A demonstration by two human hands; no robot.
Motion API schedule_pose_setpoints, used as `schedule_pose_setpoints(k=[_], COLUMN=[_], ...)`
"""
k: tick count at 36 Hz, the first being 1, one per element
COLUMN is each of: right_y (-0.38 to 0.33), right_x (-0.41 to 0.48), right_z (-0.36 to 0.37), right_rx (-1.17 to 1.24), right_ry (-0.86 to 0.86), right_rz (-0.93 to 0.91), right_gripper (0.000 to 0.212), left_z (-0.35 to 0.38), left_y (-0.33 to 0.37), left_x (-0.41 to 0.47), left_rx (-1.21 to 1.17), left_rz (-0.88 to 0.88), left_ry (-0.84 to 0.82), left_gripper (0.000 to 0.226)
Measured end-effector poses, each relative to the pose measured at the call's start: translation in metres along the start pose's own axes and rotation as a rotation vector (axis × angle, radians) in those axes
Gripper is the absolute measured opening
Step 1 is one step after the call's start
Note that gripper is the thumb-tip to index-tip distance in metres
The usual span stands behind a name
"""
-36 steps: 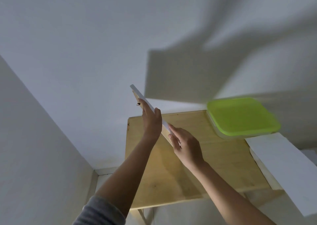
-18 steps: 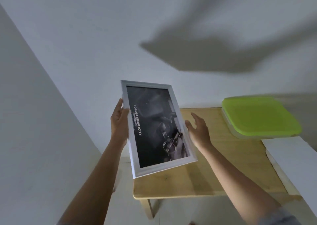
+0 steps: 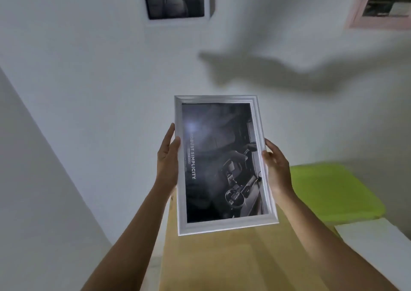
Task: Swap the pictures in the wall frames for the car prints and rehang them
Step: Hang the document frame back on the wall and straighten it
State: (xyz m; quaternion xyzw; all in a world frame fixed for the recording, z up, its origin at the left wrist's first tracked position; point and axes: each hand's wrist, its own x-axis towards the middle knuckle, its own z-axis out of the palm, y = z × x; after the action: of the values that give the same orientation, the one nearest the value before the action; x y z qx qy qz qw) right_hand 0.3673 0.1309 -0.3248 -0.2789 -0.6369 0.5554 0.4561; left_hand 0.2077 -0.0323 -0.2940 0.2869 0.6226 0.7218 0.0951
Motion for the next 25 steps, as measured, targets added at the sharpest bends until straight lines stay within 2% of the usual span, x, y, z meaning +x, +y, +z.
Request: schedule_pose_setpoints(k=[7,15,25], right_y=[-0.074,-0.147,-0.141], right_x=[0.105,0.216,0.292], right_z=[-0.054,-0.083,-0.089], right_rx=[0.129,0.208,0.301], right_ry=[0.073,0.097,0.083], right_rz=[-0.252,-0.418,-0.457], right_gripper=[0.036,0.037,0.038], left_z=[0.095,0.177,0.222], left_y=[0.066,0.148,0.156], left_x=[0.074,0.156,0.210], left_rx=[-0.094,-0.008,0.046], left_rz=[0.207,0.428,0.467], left_ry=[-0.090,-0.088,-0.072], left_gripper=[0.039,0.044,0.043])
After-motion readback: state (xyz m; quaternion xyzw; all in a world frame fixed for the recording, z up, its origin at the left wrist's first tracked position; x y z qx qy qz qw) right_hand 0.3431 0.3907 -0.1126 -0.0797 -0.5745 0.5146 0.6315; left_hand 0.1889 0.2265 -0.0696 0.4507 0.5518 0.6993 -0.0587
